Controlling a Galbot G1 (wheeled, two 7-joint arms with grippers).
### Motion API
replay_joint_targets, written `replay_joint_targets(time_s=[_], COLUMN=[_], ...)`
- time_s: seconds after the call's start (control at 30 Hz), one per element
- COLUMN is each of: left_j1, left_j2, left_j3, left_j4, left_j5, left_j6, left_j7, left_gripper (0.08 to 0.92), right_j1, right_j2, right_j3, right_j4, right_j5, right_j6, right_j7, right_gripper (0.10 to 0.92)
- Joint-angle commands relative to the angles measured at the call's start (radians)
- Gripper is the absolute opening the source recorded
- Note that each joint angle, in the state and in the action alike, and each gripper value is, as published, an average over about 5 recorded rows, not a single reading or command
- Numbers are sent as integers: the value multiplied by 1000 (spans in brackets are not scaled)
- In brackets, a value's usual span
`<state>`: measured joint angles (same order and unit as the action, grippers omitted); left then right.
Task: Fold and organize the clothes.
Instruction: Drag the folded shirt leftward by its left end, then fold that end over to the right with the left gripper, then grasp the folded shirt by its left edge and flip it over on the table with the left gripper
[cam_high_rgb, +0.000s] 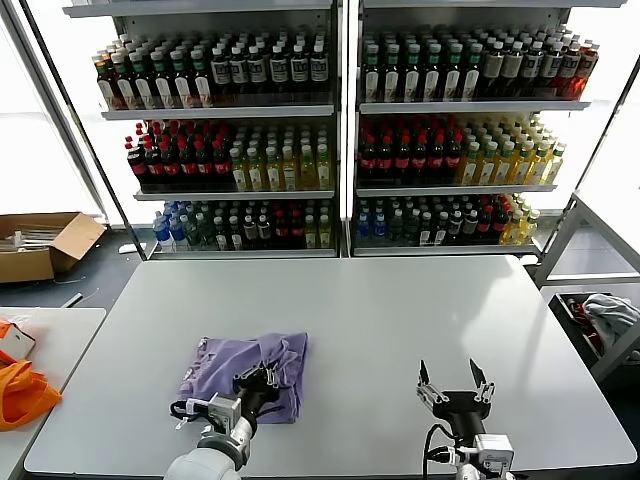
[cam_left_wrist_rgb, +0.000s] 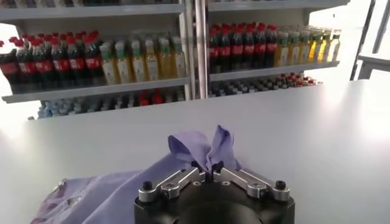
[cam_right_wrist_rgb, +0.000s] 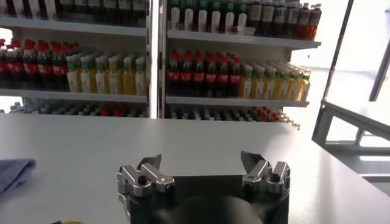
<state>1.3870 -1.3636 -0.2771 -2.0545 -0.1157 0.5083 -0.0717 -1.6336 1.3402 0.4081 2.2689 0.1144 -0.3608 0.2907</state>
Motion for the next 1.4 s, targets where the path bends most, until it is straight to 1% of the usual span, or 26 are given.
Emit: replay_joint_targets(time_s=[0.03, 0.1, 0.23, 0.43, 0.5, 0.57, 0.67, 0.77, 0.87, 1.0, 1.23, 1.4], left_j1=[9, 20, 36, 58, 56, 49, 48, 64, 97, 130, 149, 141], left_j2=[-30, -38, -54, -80, -82, -73, -34, 11, 38, 45, 44, 53], left_j3=[42, 49, 64, 55, 26, -28, -127, -224, -293, -334, -339, -331], left_j4=[56, 52, 26, -62, -78, -83, -81, -64, -49, -42, -32, 2], left_j5=[7, -48, -145, -333, -309, -256, -168, -49, 11, 2, -74, -140], left_j6=[-71, -95, -125, -151, -162, -170, -170, -183, -195, -193, -139, -96], left_j7=[40, 40, 44, 53, 44, 26, -4, -17, -15, -15, -4, 10], left_gripper=[157, 205, 326, 499, 551, 620, 715, 787, 817, 822, 823, 823], right_j1=[-10, -10, -7, 10, 18, 27, 46, 74, 105, 140, 182, 188], right_j2=[1, -3, -11, -35, -41, -47, -58, -70, -78, -85, -82, -77], right_j3=[-14, -20, -29, -29, -32, -38, -53, -69, -87, -111, -141, -147], right_j4=[1, -1, 0, -10, -19, -27, -40, -59, -83, -112, -144, -149], right_j5=[-8, -8, -6, 12, 19, 25, 33, 41, 49, 56, 62, 61], right_j6=[5, 8, 11, 12, 13, 14, 14, 12, 10, 11, 11, 10], right_j7=[-1, -1, -1, 0, 0, 0, 0, 0, 1, 1, 1, 0], right_gripper=[823, 823, 823, 823, 823, 823, 823, 823, 823, 823, 823, 823])
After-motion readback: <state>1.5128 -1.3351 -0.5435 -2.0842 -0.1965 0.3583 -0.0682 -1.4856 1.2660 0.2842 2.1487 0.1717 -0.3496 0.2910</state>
